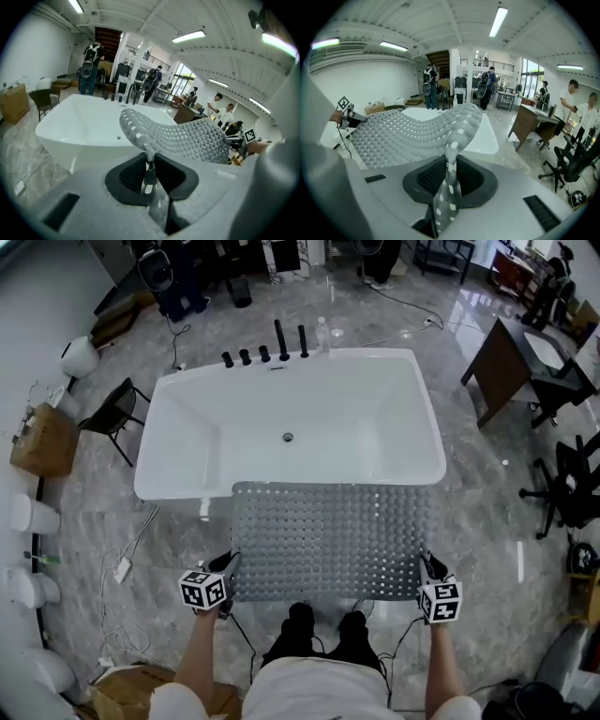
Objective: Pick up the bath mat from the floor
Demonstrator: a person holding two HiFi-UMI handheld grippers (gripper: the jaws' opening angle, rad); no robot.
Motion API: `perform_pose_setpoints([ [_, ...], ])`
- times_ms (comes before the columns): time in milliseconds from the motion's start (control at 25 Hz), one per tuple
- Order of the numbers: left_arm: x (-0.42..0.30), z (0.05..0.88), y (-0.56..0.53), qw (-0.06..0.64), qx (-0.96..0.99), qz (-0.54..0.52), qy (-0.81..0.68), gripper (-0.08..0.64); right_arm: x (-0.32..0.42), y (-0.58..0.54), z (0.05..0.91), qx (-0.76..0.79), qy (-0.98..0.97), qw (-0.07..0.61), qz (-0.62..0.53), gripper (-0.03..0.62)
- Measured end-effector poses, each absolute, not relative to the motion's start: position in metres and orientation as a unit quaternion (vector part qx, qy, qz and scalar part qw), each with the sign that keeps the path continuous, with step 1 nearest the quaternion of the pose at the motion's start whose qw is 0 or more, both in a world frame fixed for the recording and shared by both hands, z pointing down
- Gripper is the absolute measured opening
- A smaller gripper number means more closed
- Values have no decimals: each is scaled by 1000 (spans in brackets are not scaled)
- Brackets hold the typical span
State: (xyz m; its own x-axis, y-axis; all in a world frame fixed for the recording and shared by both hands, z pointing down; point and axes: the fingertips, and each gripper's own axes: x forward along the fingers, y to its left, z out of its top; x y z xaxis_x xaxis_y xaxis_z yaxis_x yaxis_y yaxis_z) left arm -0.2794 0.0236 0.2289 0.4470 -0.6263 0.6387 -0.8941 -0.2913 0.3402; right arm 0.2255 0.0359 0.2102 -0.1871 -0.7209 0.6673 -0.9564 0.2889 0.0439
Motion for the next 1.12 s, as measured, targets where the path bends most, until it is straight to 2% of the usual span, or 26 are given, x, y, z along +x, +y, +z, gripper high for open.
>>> perform_pose_setpoints([
  [720, -284, -75, -64, 86, 838, 48, -536, 63, 216, -41, -90, 619, -780, 90, -19, 64],
  [920, -272, -125, -69, 31, 839, 21, -543, 63, 214, -48, -143, 613, -787, 45, -53, 63],
  [1120, -288, -149, -52, 12, 834, 4, -552, 63, 203, -33, -173, 620, -778, 29, -95, 58],
])
